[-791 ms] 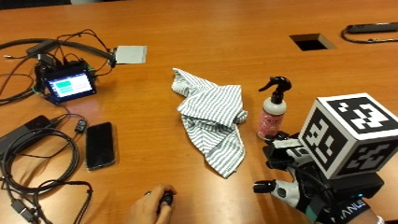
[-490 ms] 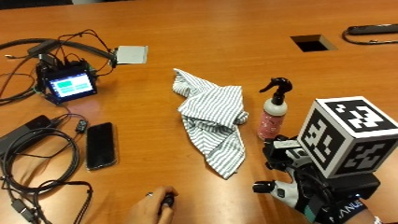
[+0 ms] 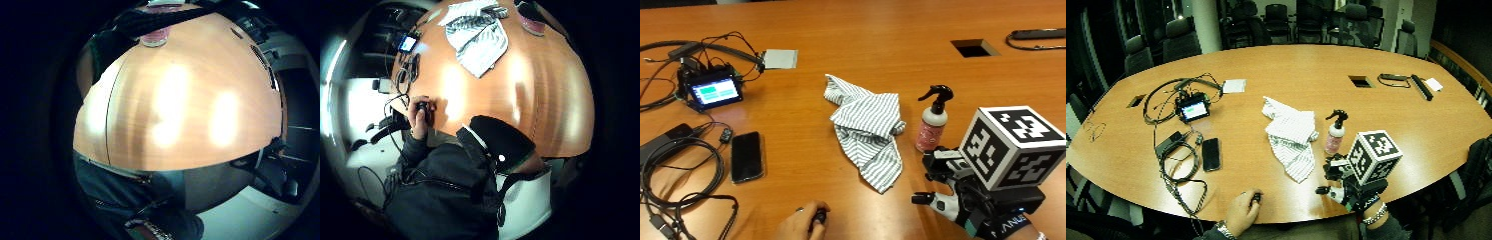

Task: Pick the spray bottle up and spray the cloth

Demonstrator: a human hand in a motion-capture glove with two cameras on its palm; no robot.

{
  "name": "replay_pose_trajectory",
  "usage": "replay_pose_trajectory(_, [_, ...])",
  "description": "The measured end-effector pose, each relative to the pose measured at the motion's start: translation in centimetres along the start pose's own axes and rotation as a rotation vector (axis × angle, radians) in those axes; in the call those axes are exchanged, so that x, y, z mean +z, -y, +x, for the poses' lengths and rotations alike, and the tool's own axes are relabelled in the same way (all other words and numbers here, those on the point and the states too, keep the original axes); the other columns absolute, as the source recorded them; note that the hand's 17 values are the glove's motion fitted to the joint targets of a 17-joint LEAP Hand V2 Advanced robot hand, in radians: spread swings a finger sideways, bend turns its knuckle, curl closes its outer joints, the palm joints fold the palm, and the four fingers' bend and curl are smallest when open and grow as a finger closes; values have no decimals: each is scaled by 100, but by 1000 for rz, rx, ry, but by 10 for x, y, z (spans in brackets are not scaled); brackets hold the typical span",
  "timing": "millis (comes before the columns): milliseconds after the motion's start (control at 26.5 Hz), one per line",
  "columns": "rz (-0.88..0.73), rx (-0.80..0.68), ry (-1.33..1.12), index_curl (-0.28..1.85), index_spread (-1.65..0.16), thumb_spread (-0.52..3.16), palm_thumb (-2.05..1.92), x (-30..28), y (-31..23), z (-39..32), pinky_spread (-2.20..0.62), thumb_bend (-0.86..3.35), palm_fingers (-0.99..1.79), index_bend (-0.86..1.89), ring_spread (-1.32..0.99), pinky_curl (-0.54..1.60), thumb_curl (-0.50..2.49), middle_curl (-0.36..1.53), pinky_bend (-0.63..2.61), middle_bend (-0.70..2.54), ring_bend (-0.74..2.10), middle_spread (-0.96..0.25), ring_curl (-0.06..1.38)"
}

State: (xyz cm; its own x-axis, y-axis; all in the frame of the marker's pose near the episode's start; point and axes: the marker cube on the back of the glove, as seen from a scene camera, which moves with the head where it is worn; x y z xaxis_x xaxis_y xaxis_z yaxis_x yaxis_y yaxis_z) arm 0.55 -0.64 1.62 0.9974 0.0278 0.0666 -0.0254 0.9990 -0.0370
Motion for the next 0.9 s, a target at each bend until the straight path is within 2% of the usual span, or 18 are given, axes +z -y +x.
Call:
replay_pose_trajectory(339, [57, 53, 88, 26, -37, 105, 41, 0, 42, 14, 25, 3, 53, 15, -2, 26, 20, 26, 30, 20, 34, -1, 24])
replay_pose_trajectory(565, [289, 114, 255, 25, -35, 111, 47, -17, 85, 19, 24, 3, 65, 14, -3, 28, 22, 28, 32, 19, 39, -2, 27])
replay_pose_trajectory(640, [375, 143, 310, 30, -33, 113, 50, -23, 96, 23, 20, 4, 86, 26, -4, 26, 23, 30, 27, 22, 40, -4, 27])
replay_pose_trajectory(716, [435, 171, 365, 30, -32, 114, 51, -28, 106, 28, 16, 3, 96, 25, -6, 26, 23, 31, 24, 24, 41, -6, 28])
replay_pose_trajectory(904, [451, 167, 519, 33, -30, 116, 60, -31, 124, 27, 11, 6, 97, 16, -8, 29, 27, 34, 24, 24, 43, -9, 32])
